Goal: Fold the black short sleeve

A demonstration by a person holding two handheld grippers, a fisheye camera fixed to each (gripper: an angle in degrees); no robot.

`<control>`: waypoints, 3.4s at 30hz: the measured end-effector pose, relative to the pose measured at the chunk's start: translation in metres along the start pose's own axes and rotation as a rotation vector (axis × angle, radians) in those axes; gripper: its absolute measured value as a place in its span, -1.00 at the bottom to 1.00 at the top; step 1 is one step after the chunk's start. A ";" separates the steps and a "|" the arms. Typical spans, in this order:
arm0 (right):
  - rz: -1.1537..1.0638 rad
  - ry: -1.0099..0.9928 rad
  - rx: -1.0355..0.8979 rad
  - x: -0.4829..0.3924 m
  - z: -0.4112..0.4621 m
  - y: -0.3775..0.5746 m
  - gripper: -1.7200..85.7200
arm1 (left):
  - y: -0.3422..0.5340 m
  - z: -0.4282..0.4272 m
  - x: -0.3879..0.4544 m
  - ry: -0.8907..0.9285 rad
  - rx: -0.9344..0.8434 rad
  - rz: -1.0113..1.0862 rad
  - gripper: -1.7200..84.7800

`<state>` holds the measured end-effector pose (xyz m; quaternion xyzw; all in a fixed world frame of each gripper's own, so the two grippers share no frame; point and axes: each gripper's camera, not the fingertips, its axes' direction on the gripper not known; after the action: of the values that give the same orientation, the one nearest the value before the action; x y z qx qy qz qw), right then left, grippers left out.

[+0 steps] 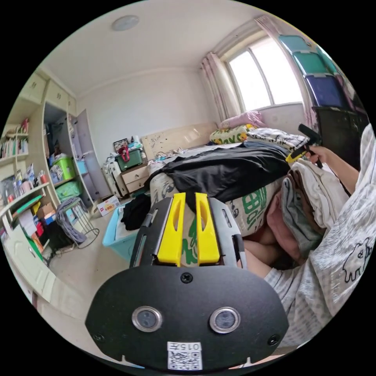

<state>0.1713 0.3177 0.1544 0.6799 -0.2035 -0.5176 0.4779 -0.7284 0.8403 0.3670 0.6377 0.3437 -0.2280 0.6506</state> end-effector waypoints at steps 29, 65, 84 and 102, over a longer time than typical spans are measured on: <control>0.058 -0.125 -0.211 0.029 0.043 -0.058 -0.85 | 0.165 0.033 -0.022 0.007 -0.113 -0.073 -0.96; -0.049 0.094 -0.245 -0.020 -0.001 -0.046 -0.87 | 0.528 0.172 0.020 0.121 -0.197 -0.277 -0.89; 0.005 0.205 0.208 -0.018 -0.046 -0.161 -0.74 | 0.420 0.505 -0.116 0.262 -0.245 -0.513 -0.74; 0.156 0.202 0.336 0.036 -0.097 -0.236 -0.74 | 0.234 0.591 -0.056 0.129 -0.260 -0.181 -0.77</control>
<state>0.2208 0.4415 -0.0663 0.7805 -0.2900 -0.3671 0.4146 -0.5008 0.2691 0.5370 0.5277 0.4672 -0.1979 0.6812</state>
